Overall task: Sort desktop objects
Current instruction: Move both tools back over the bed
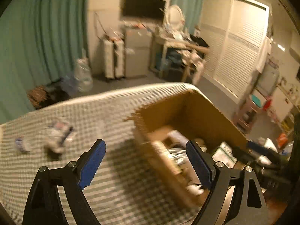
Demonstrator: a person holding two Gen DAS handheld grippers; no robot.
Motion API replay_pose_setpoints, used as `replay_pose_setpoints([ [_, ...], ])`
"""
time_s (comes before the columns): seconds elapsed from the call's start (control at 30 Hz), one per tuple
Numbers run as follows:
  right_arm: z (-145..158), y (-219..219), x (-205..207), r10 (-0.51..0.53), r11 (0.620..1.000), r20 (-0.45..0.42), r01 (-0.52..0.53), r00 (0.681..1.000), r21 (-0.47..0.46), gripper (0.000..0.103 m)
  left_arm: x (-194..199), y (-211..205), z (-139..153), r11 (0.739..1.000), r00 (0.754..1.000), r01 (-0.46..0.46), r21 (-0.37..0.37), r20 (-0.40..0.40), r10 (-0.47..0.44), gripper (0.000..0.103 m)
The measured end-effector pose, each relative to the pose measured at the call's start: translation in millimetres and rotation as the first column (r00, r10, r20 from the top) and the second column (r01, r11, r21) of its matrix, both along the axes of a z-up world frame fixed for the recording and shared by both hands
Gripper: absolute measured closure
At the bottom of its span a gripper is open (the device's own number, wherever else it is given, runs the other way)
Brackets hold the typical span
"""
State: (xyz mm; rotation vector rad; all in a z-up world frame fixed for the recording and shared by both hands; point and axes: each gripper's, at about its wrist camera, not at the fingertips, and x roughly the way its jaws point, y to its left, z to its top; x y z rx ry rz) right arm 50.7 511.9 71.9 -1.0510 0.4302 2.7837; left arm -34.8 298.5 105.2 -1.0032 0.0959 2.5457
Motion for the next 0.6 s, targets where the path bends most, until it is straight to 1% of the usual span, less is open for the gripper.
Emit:
replay_pose_setpoints([
  [0.07,18,-20,7,0.037,0.997,-0.027,-0.035,0.999,0.062,0.014,19,-31,17,0.998,0.997,-0.055,-0.021,-0.053,0.054,0.01],
  [0.1,28,-33,12,0.064,0.995,-0.051,-0.06,0.997,0.083,0.014,34,-52,30,0.994,0.991,-0.095,-0.044,-0.103,0.09,0.01],
  [0.17,49,-59,24,0.112,0.989,-0.101,-0.102,0.989,0.105,0.014,59,-79,51,0.989,0.977,-0.13,-0.073,-0.177,0.116,0.006],
  [0.2,61,-72,31,0.131,0.986,-0.126,-0.116,0.983,0.117,0.012,67,-88,58,0.985,0.971,-0.15,-0.084,-0.202,0.131,0.003],
  [0.23,72,-85,36,0.144,0.984,-0.147,-0.126,0.978,0.129,0.008,79,-101,68,0.978,0.958,-0.186,-0.097,-0.24,0.158,0.0],
  [0.27,83,-97,42,0.155,0.981,-0.168,-0.131,0.974,0.143,0.007,92,-115,79,0.97,0.943,-0.22,-0.099,-0.277,0.186,0.0],
  [0.3,92,-109,49,0.166,0.977,-0.192,-0.135,0.967,0.164,0.005,101,-124,87,0.966,0.934,-0.24,-0.1,-0.296,0.202,0.0],
  [0.33,102,-123,58,0.182,0.971,-0.22,-0.141,0.958,0.192,0.001,110,-135,94,0.962,0.927,-0.254,-0.098,-0.31,0.213,0.0],
  [0.37,111,-136,66,0.201,0.964,-0.243,-0.148,0.949,0.221,0.0,122,-147,103,0.96,0.921,-0.265,-0.091,-0.319,0.224,0.0],
  [0.43,124,-158,80,0.235,0.949,-0.272,-0.16,0.933,0.272,0.0,137,-166,111,0.954,0.913,-0.288,-0.079,-0.322,0.249,0.0],
  [0.5,132,-180,91,0.271,0.932,-0.29,-0.175,0.918,0.318,0.0,146,-182,113,0.942,0.904,-0.33,-0.063,-0.308,0.296,0.0],
  [0.6,133,-207,102,0.322,0.909,-0.299,-0.205,0.898,0.363,0.0,152,-198,110,0.93,0.898,-0.367,-0.032,-0.273,0.345,0.0],
])
